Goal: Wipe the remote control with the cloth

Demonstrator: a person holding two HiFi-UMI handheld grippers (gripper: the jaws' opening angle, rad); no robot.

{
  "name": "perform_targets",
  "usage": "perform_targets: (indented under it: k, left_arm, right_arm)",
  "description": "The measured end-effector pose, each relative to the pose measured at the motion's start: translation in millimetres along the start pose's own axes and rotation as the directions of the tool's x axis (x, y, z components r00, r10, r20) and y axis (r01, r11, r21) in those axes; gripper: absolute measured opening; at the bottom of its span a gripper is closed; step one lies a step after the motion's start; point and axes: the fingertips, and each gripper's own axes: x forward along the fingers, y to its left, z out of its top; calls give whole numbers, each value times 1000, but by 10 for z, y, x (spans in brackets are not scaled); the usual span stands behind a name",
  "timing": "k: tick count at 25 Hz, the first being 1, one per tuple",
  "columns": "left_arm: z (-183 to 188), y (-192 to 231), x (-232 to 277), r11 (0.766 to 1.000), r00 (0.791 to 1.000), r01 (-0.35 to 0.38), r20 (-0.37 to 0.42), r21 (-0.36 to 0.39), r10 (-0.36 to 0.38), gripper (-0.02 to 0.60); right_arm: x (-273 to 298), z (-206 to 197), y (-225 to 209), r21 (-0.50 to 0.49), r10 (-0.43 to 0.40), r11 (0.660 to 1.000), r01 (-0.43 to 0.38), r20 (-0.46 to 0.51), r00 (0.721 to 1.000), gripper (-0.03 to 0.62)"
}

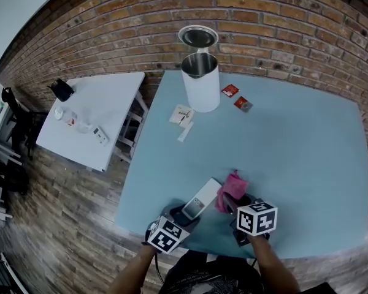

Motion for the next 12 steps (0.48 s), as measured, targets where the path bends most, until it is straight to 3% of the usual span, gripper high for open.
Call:
perform_targets:
  k: [12]
  left_arm:
    - [-8, -5, 7, 1000, 1000, -1, 10, -4, 1, 276]
  right_arm:
    - [18, -251, 397, -51, 79, 995, -82, -51, 996, 74]
